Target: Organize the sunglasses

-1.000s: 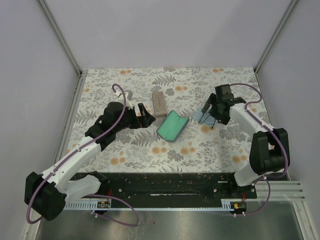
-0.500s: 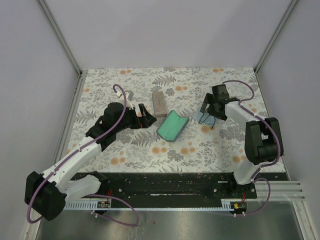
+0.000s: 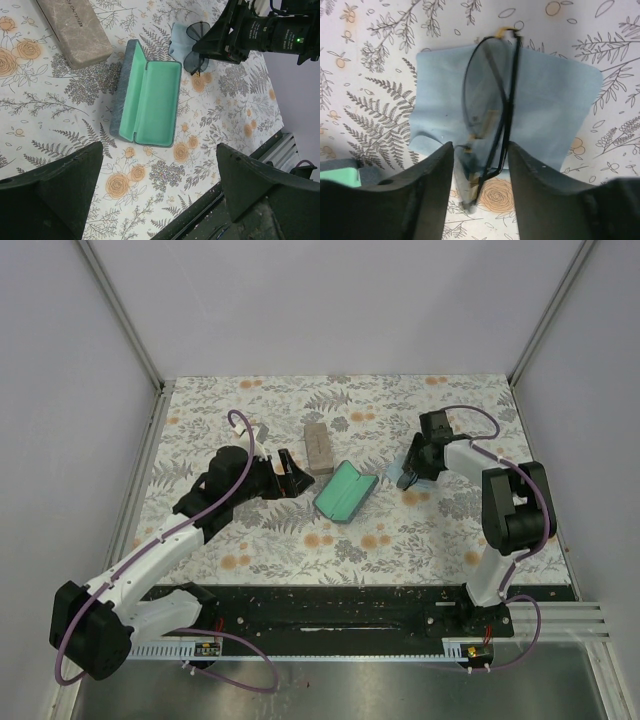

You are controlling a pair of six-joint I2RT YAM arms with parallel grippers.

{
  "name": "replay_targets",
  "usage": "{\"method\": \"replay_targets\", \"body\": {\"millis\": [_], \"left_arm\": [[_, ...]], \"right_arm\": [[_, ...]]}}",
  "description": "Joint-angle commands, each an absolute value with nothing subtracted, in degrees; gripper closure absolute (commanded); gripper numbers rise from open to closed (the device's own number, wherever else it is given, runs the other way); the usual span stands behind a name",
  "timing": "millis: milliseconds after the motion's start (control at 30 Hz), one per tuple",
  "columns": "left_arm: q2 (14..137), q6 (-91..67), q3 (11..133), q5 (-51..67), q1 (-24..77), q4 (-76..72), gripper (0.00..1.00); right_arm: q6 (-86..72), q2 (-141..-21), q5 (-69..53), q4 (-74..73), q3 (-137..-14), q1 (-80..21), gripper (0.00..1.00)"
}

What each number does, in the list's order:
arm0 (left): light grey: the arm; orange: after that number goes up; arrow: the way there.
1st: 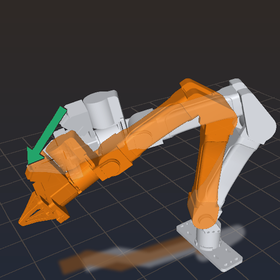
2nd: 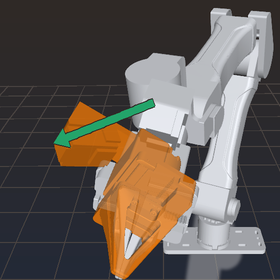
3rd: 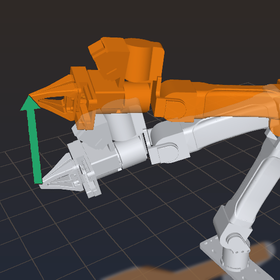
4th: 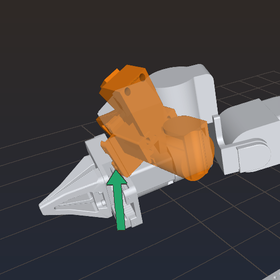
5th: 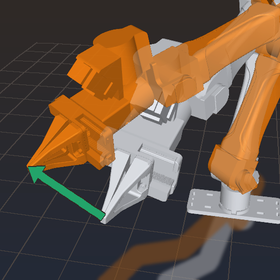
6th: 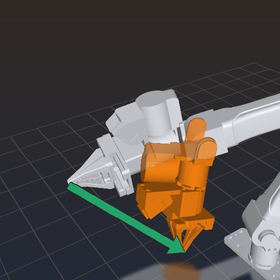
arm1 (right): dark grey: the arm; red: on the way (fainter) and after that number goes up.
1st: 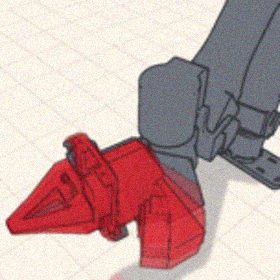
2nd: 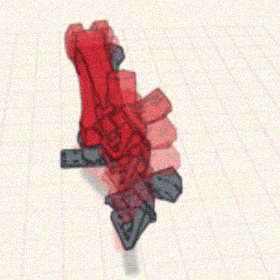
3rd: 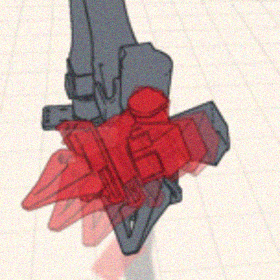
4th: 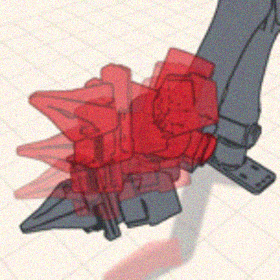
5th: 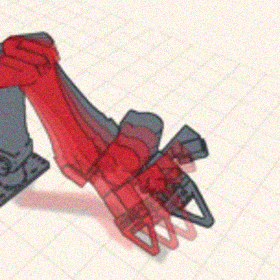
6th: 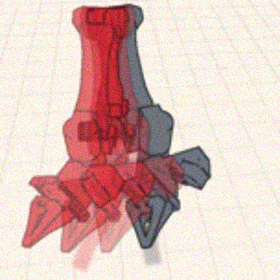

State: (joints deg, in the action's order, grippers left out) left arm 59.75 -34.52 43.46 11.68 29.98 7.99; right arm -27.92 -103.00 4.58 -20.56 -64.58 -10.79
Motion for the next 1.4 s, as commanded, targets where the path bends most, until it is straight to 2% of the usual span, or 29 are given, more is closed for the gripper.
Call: {"method": "replay_targets", "body": {"millis": [0, 67, 200, 533, 833, 933, 967, 1033, 1167, 1367], "left_arm": [[59.0, -34.5, 43.5, 12.7, 29.8, 5.4, 0.01], [58.6, -34.1, 43.7, 12.5, 29.8, 6.0, 0.01], [58.3, -33.9, 43.6, 12.2, 29.8, 6.2, 0.01], [59.8, -34.4, 44.0, 14.2, 29.8, 5.1, 0.01], [63.9, -34.8, 45.4, 18.6, 29.9, 4.3, 0.01], [63.8, -34.6, 45.3, 18.5, 29.9, 4.4, 0.01], [63.8, -34.6, 45.2, 18.5, 29.9, 4.3, 0.01], [64.2, -34.5, 45.5, 18.7, 29.9, 4.3, 0.01], [65.6, -34.5, 46.3, 19.8, 30.1, 4.4, 0.01], [68.8, -32.7, 49.4, 18.2, 32.3, 5.6, 0.01]], "right_arm": [[-30.7, -103.1, 1.4, -18.7, -68.2, -10.5, 0.51], [-30.8, -102.3, 1.6, -18.9, -68.6, -10.4, 0.59], [-30.8, -99.9, 0.8, -19.4, -68.4, -9.9, 0.67], [-30.6, -93.6, 0.2, -20.5, -67.1, -2.3, 0.67], [-33.3, -98.8, 2.5, -22.1, -66.4, 7.6, 0.67], [-34.7, -99.9, 4.0, -22.1, -64.7, 9.3, 0.62], [-34.9, -99.9, 4.2, -22.2, -64.3, 9.7, 0.58], [-35.6, -99.3, 4.3, -22.5, -63.9, 9.8, 0.25], [-35.5, -95.1, 2.5, -22.8, -62.1, 9.7, 0.23], [-34.5, -85.9, 1.2, -22.8, -56.8, 5.6, 0.32]]}}
